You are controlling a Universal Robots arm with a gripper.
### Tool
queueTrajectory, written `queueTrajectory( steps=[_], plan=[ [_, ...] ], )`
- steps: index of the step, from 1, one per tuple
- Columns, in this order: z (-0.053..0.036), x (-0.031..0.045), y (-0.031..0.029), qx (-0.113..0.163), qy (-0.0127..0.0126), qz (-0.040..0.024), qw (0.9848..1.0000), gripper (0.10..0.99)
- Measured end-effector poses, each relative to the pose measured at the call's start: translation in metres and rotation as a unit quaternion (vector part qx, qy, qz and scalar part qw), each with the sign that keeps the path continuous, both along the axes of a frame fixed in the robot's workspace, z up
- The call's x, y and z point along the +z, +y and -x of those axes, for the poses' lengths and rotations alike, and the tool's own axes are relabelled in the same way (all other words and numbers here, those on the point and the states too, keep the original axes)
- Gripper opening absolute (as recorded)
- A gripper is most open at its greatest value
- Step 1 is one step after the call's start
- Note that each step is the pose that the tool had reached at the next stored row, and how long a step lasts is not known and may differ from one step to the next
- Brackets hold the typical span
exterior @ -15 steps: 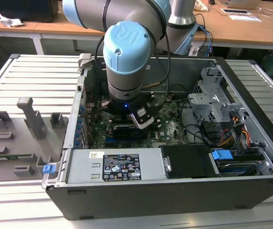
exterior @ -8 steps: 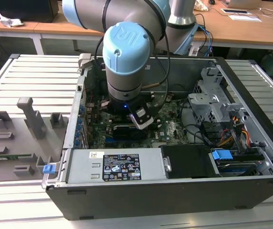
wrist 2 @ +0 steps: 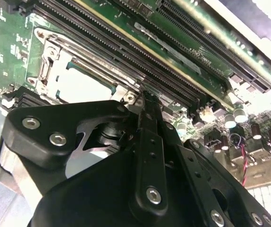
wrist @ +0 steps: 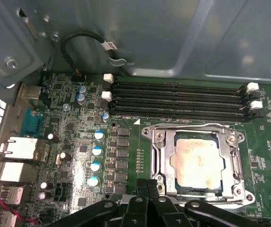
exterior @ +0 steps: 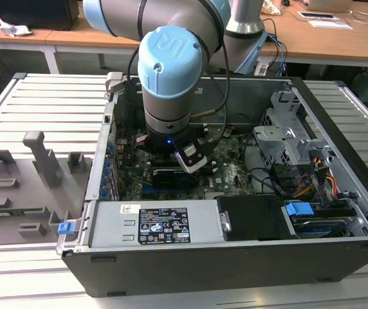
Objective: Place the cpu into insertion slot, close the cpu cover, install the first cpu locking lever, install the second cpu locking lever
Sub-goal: 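Install the second cpu locking lever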
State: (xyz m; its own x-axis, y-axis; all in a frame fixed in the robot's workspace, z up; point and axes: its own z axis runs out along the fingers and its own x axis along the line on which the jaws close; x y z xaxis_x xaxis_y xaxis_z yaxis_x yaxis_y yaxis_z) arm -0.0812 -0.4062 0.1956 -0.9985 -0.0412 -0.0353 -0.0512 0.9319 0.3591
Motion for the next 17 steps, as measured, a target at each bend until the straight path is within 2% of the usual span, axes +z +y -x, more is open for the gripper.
queueTrajectory(
  steps=[7, 17],
  plan=[
    [0.0007, 0.0001, -0.001, 0.0, 0.0, -0.0001, 1.0, 0.106],
    [0.0011, -0.0046, -0.0024, 0.0, 0.0, -0.0044, 1.0, 0.106]
  ],
)
